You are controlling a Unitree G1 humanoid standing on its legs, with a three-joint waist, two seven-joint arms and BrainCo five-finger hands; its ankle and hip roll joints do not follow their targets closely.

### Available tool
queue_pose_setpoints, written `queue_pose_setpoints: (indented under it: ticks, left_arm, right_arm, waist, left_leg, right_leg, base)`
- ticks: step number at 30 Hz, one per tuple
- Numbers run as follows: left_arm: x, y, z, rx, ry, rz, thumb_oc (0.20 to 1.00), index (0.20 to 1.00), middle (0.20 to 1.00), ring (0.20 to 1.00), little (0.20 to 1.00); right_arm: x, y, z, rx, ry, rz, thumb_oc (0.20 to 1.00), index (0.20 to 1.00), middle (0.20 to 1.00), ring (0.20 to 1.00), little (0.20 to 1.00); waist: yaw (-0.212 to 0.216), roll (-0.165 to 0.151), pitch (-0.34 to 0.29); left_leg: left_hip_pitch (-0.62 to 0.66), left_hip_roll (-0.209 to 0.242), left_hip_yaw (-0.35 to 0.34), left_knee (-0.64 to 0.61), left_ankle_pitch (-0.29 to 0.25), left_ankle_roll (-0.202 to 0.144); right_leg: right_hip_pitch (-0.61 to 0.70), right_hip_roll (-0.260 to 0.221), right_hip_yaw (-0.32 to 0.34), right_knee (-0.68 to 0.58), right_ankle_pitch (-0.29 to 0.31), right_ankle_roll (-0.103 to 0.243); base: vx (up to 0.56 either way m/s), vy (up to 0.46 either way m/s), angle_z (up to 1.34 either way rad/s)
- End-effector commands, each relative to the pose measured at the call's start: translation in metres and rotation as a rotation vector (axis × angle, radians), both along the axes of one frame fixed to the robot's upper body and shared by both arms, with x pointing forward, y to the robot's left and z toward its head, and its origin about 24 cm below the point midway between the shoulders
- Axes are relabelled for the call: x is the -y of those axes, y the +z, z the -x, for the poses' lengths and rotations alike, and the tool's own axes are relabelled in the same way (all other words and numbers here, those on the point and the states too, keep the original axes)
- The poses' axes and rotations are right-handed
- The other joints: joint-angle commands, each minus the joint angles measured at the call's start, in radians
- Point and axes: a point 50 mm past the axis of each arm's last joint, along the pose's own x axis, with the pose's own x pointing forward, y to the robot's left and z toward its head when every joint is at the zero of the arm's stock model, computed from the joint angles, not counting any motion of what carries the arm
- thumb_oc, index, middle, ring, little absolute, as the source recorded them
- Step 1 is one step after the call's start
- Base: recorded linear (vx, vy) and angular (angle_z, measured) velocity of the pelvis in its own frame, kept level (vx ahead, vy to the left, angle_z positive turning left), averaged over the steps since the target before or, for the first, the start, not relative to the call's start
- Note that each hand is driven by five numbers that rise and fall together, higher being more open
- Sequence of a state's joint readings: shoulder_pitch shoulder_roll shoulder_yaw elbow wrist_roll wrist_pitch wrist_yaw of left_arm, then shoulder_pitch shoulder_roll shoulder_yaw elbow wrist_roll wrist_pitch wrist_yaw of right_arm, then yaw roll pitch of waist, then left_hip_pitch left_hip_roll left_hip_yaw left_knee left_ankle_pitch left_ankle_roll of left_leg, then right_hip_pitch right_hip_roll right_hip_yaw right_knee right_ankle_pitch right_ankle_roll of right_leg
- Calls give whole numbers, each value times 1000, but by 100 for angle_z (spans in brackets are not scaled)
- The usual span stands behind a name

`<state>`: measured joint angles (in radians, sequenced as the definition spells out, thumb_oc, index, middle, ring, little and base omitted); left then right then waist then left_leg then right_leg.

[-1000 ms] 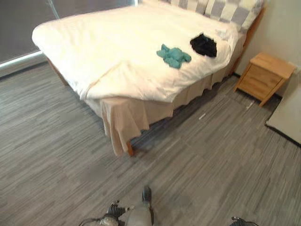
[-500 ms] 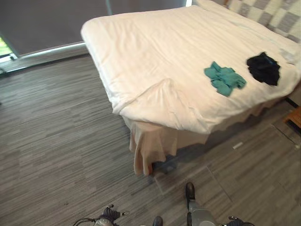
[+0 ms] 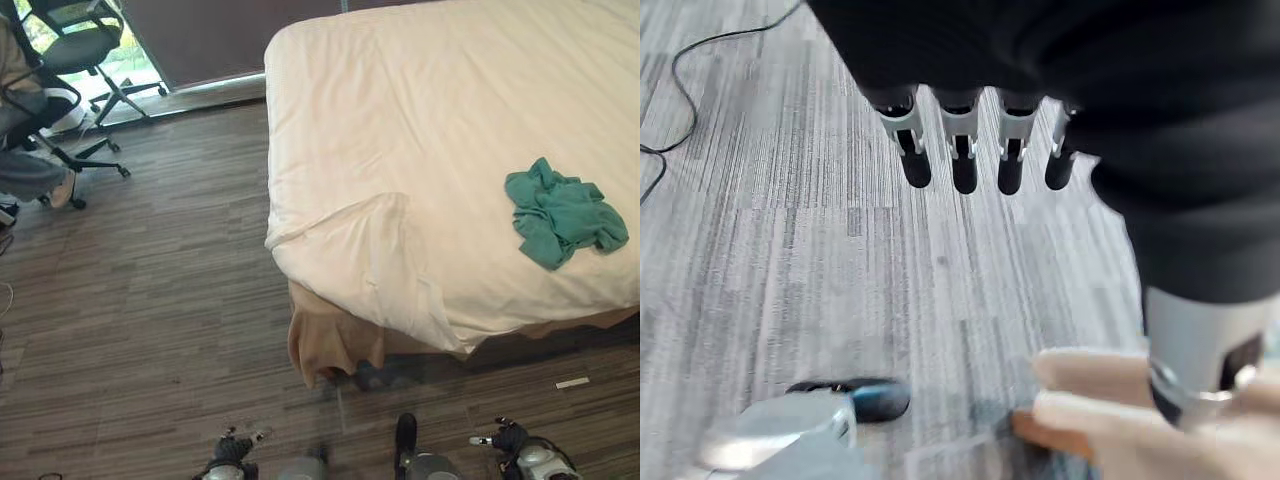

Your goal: Tidy up the quilt and then pick up the clothes from the bed and put them into the laundry hamper.

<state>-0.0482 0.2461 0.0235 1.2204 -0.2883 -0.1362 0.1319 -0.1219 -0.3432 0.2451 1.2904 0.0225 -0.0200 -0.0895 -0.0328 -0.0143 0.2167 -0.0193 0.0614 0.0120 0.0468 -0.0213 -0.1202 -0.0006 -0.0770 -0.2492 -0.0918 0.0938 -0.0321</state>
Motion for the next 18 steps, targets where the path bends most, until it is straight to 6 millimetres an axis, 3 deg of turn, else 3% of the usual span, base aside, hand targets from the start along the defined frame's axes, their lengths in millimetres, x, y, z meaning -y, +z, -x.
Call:
queue_pose_setpoints:
  ticks: [1,2,3,4,7,8,10,11,12,13,14,18]
  left_arm:
    - [-65,41,-14,323,369,-120,1000,1000,1000,1000,1000]
    - [-76,61,-32,431,370,-175,1000,1000,1000,1000,1000]
    - [-85,99,-62,574,230,-299,1000,1000,1000,1000,1000]
    - [-85,100,-61,574,230,-300,1000,1000,1000,1000,1000]
    - [-91,172,-108,777,-20,-530,1000,1000,1000,1000,1000]
    - [-90,184,-116,792,-83,-588,1000,1000,1000,1000,1000]
    - [-79,219,-142,843,-274,-739,1000,1000,1000,1000,1000]
    - [-62,246,-167,871,-462,-861,1000,1000,1000,1000,1000]
    - [-61,247,-168,873,-465,-862,1000,1000,1000,1000,1000]
    - [-44,270,-190,891,-602,-989,1000,1000,1000,1000,1000]
    - [-44,270,-191,893,-604,-990,1000,1000,1000,1000,1000]
    - [4,309,-235,914,-832,-1204,1000,1000,1000,1000,1000]
  right_arm:
    - [3,-4,17,-51,48,50,1000,1000,1000,1000,1000]
    - [3,-5,22,-50,36,47,1000,1000,1000,1000,1000]
    - [1,-6,26,-45,39,35,1000,1000,1000,1000,1000]
    - [1,-6,26,-44,40,35,1000,1000,1000,1000,1000]
    - [2,-7,35,-68,41,21,1000,1000,1000,1000,1000]
    - [2,-8,36,-76,48,20,1000,1000,1000,1000,1000]
    - [0,-9,36,-86,55,7,1000,1000,1000,1000,1000]
    - [-1,-8,34,-84,59,-1,1000,1000,1000,1000,1000]
    - [-1,-8,33,-82,56,-2,1000,1000,1000,1000,1000]
    - [-2,-9,33,-86,59,-5,1000,1000,1000,1000,1000]
    - [-2,-9,33,-85,56,-6,1000,1000,1000,1000,1000]
    - [-2,-9,33,-99,69,3,1000,1000,1000,1000,1000]
  waist:
    - [35,9,-45]
    - [25,9,-52]
    - [23,8,-53]
    - [23,7,-56]
    - [16,4,-60]
    - [11,4,-60]
    - [2,2,-59]
    - [-22,6,-56]
    - [-18,5,-55]
    - [-40,9,-54]
    - [-37,8,-54]
    - [-88,15,-46]
  left_leg:
    - [28,39,-4,-33,10,15]
    - [47,59,16,-55,20,6]
    - [81,76,18,-76,26,0]
    - [77,74,18,-77,30,0]
    - [106,86,18,-113,32,-5]
    - [110,87,19,-120,32,-5]
    - [122,91,36,-127,27,-6]
    - [129,90,49,-133,22,-5]
    - [128,90,50,-133,21,-5]
    - [131,89,64,-134,14,-3]
    - [130,89,65,-134,14,-3]
    - [122,84,94,-134,3,3]
  right_leg:
    - [-17,-80,28,43,-78,162]
    - [-6,-86,12,40,-80,167]
    - [15,-74,16,34,-84,168]
    - [11,-76,16,33,-81,168]
    - [16,-69,17,27,-78,173]
    - [14,-68,21,26,-76,175]
    - [9,-68,36,24,-71,180]
    - [0,-68,50,24,-64,185]
    - [-2,-68,51,25,-64,185]
    - [-15,-68,66,25,-56,191]
    - [-17,-68,67,26,-56,191]
    - [-61,-67,98,25,-36,205]
  base:
    - [95,10,7]
    - [176,17,-32]
    - [117,15,-40]
    - [114,4,-4]
    - [36,-6,8]
    - [29,-8,-14]
    - [24,13,-18]
    - [6,21,-20]
    - [0,35,-23]
    - [1,17,-20]
    - [-2,25,-19]
    - [-39,29,-33]
